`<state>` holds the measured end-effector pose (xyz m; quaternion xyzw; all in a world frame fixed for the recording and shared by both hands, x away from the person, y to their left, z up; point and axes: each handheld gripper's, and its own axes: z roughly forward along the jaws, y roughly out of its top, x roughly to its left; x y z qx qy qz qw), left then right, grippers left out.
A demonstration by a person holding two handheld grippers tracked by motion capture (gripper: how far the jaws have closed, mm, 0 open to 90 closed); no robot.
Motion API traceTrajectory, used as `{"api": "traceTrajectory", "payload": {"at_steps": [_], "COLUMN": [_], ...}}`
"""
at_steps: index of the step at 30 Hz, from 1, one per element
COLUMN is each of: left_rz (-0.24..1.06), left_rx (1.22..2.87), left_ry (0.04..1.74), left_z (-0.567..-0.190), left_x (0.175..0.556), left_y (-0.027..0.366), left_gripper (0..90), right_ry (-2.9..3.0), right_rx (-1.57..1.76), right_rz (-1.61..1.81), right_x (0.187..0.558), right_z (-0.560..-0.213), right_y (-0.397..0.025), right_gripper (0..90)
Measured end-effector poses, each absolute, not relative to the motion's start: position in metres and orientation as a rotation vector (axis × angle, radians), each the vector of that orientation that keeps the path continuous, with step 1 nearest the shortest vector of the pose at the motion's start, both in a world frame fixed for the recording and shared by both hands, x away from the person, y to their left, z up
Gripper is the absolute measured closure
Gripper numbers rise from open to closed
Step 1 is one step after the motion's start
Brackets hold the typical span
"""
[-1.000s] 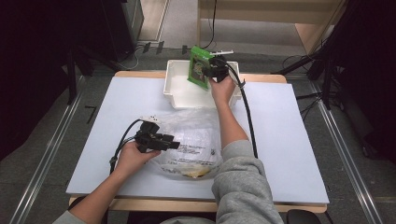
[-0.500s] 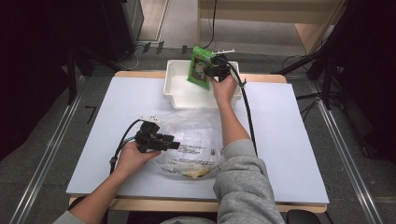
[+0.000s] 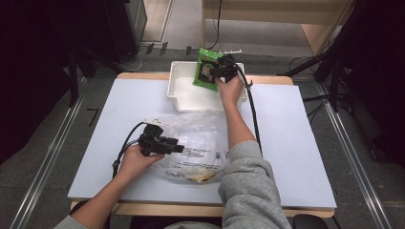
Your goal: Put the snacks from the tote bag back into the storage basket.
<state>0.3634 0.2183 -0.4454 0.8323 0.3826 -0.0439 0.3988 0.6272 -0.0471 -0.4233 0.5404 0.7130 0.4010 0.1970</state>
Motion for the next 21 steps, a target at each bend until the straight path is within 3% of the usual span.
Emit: {"api": "traceTrajectory", "payload": {"at_steps": [3, 15, 21], "left_rz": [-0.112, -0.112, -0.113], "left_rx": [2.105, 2.107, 2.108], "left_ry": [0.969, 0.966, 0.967], "left_z": [-0.445, -0.445, -0.446], "left_x": [0.363, 0.363, 0.363], "left_y": [0.218, 0.219, 0.218], "left_gripper": [49.5, 49.5, 49.5], "right_ry": [2.012, 2.033, 2.025], "right_rx": [1.504, 1.463, 1.473], "right_rz": [1.076, 1.059, 1.082], "right_x": [0.631, 0.636, 0.639], "right_z": [-0.422, -0.423, -0.425], "right_y": [-0.041, -0.026, -0.025], "right_gripper": [45.8, 44.0, 34.9]}}
